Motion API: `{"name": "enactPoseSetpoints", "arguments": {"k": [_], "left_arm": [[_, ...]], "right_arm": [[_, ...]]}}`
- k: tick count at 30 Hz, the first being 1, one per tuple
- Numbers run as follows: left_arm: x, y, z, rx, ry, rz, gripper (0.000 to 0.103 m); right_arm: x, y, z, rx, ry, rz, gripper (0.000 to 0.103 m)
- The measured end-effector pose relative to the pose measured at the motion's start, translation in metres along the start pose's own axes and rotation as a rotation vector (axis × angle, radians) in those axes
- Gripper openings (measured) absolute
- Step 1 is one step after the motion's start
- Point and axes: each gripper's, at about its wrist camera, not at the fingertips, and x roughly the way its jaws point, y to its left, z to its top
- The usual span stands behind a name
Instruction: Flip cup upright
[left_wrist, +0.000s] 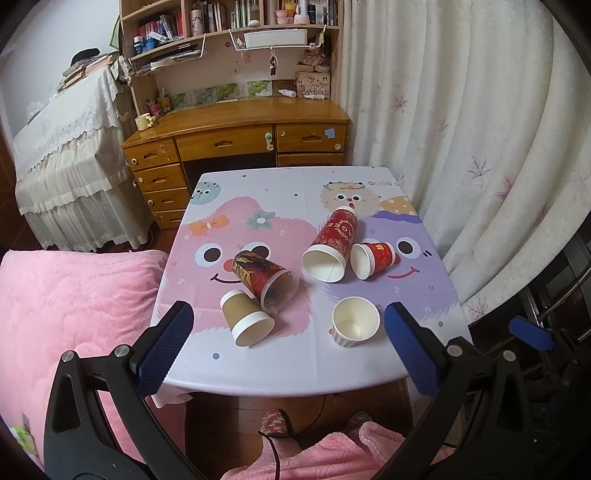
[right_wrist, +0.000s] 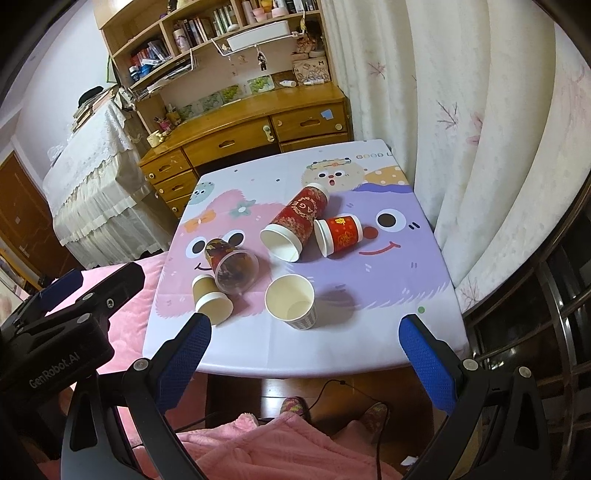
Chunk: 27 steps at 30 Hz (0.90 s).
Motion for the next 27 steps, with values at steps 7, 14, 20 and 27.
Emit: {"name": "enactPoseSetpoints", "arguments": {"k": [7, 14, 20, 27], "left_arm": [[0.013, 0.004, 0.008, -0.001, 0.018, -0.010, 0.102], [0.019, 0.004, 0.009, 0.014, 0.023, -0.016, 0.102], [0.022, 0.005, 0.011, 0.018, 0.025, -0.016, 0.102], [0.028, 0.006, 0.016, 0.028, 0.021, -0.008, 0.102]], "right_arm": [[0.006, -0.008, 0.002, 0.038, 0.013, -0.010, 0.103], [0.008, -0.016, 0.006, 0.082, 0.014, -0.015, 0.103], [0.009, -0.020, 0.010, 0.090, 0.010, -0.020, 0.103], [0.008, -0.023, 0.014, 0.116, -0.004, -0.050, 0.103]]}}
